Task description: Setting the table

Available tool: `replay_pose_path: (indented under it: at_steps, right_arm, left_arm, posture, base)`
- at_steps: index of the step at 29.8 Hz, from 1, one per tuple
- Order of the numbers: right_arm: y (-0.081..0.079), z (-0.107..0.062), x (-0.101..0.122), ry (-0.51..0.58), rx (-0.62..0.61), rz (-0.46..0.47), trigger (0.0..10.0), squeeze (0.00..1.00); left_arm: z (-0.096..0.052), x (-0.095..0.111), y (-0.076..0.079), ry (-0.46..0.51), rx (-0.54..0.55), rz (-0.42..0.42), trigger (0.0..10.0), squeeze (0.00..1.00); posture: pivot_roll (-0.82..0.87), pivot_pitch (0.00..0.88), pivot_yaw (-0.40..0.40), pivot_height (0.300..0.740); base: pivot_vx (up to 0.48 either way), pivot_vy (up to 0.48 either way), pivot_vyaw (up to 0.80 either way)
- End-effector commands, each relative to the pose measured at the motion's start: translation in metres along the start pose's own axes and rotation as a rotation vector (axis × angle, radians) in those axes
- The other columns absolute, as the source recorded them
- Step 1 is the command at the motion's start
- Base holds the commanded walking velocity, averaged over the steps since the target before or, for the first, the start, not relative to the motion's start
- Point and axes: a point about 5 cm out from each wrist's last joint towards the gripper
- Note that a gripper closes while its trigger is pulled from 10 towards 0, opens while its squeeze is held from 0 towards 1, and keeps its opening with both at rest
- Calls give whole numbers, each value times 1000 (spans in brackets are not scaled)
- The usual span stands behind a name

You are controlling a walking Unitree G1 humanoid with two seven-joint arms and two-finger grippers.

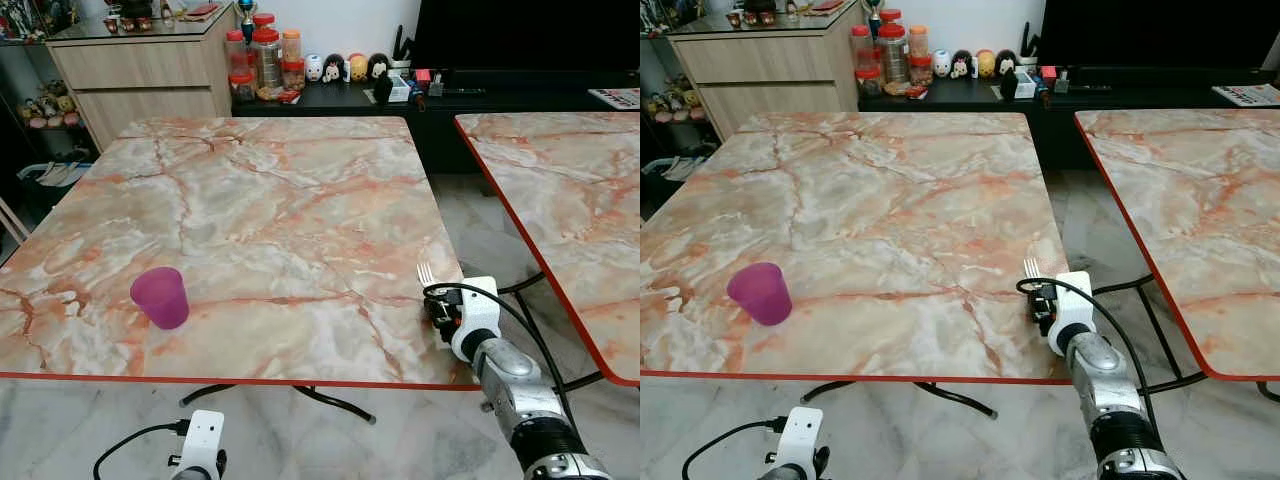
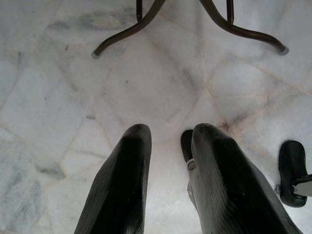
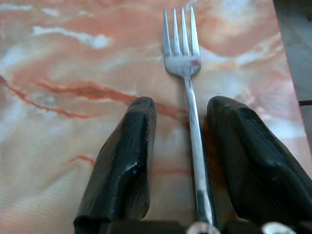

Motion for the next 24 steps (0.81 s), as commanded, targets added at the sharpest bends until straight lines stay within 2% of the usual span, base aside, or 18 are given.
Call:
replay_pose_path:
  at_steps: [1,14,15,16,17,24]
  right_arm:
    - [-2,3,4,10,-12,-3,10000,0]
    - [2,3,-1,-4,-60,6,10000,0]
    - [2,3,-2,-5,-61,7,8314,0]
    - [2,3,-2,-7,-61,7,8314,0]
    - [1,3,-2,-9,-62,6,0,0]
    - [0,4,-4,-19,-64,4,0,0]
  left_arm:
    - [-1,-4,2,-20,-19,14,10000,0]
    - [-1,-5,4,-25,-32,13,10000,0]
    - [-1,-5,4,-26,-33,13,10000,0]
    - [-1,-5,4,-27,-33,13,10000,0]
    - [-1,-5,4,-27,-34,13,10000,0]
    - [-1,-5,5,-28,-40,13,10000,0]
  posture:
    - [-27,0,21,740]
    - [-27,0,20,740]
    - [-26,0,20,740]
    - [-27,0,21,740]
    - [-27,0,21,740]
    - [-26,0,22,740]
  base:
    - [0,0,0]
    - [0,0,0]
    - [0,0,0]
    - [0,0,0]
    - [0,0,0]
    - [0,0,0]
Point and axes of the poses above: a point about 5 cm out from each wrist's last joint towards the gripper, its own z axis pointing out of the wrist towards the gripper, its own x axis along the axis of the wrist's last joint, y = z × x, and after that the axes turned 10 degrees about z, right-handed
